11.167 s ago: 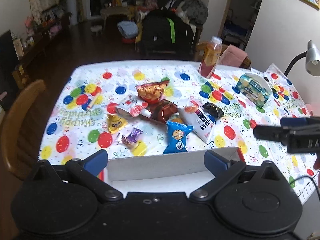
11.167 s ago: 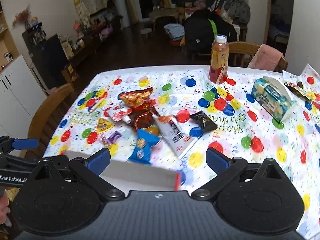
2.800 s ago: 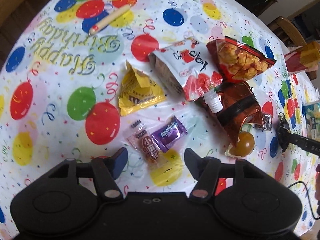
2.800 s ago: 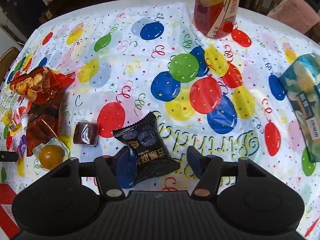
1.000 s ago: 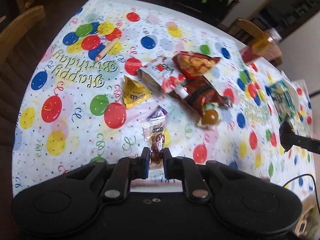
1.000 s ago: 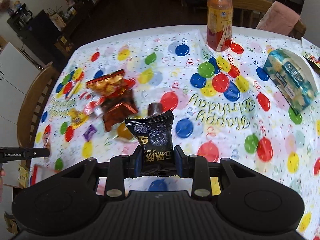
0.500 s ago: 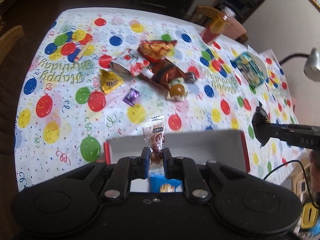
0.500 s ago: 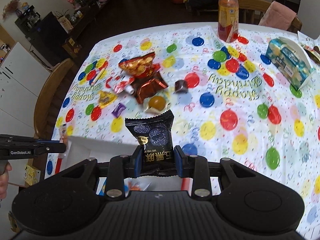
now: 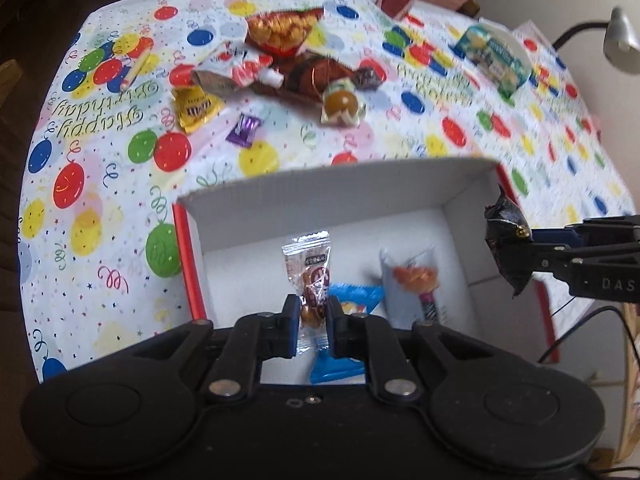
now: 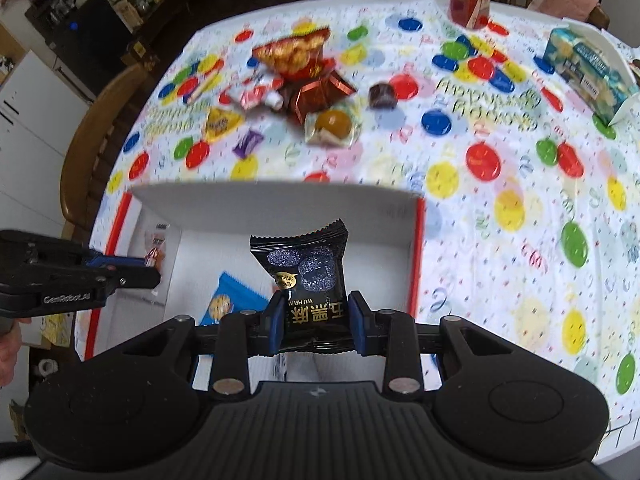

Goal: Organize snacks
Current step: 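Lower both held snacks into the white box and open both tools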

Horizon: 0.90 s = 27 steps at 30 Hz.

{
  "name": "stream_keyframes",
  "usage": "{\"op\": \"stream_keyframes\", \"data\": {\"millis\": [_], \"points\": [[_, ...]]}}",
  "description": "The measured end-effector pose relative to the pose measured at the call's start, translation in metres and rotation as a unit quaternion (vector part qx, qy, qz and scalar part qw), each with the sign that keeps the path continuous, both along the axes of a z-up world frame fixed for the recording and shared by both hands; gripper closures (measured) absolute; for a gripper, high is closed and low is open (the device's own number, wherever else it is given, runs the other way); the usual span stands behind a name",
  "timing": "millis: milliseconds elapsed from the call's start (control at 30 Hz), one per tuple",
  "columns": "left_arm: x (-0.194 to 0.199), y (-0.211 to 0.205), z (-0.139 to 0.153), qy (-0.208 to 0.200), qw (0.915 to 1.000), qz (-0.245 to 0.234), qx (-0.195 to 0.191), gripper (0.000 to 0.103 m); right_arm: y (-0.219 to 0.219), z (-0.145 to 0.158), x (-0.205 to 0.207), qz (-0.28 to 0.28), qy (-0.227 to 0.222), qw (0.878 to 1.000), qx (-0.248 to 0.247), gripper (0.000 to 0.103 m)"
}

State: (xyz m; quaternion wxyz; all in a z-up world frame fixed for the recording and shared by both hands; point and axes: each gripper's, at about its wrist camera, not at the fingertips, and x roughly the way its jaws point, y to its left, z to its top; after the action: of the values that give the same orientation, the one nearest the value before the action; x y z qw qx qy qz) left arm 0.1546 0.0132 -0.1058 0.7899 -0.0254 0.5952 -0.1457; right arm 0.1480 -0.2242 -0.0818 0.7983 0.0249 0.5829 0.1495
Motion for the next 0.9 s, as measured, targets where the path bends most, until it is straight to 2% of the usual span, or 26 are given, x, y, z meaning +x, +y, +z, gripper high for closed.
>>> {"op": "stream_keyframes", "data": {"millis": [233, 433, 667, 900], "points": [[-0.008, -0.012, -0.029, 0.013, 0.9989, -0.016, 0.043, 0.092, 0.015, -0.029, -0.014, 0.002, 0.022, 0.999, -0.030, 0.071], [-0.013, -0.022, -0.041, 0.010, 0.9970, -0.031, 0.070, 0.092, 0.024, -0.046, -0.023, 0.001, 0.030, 0.998, -0.050, 0.071], [-0.017, -0.033, -0.054, 0.027, 0.9944, -0.052, 0.088, 0.092, 0.028, -0.055, -0.028, -0.005, 0.033, 0.998, -0.056, 0.070], [-0.017, -0.034, -0.061, 0.036, 0.9945, -0.051, 0.084, 0.092, 0.027, -0.059, -0.029, -0.012, 0.039, 0.998, -0.045, 0.069]]}}
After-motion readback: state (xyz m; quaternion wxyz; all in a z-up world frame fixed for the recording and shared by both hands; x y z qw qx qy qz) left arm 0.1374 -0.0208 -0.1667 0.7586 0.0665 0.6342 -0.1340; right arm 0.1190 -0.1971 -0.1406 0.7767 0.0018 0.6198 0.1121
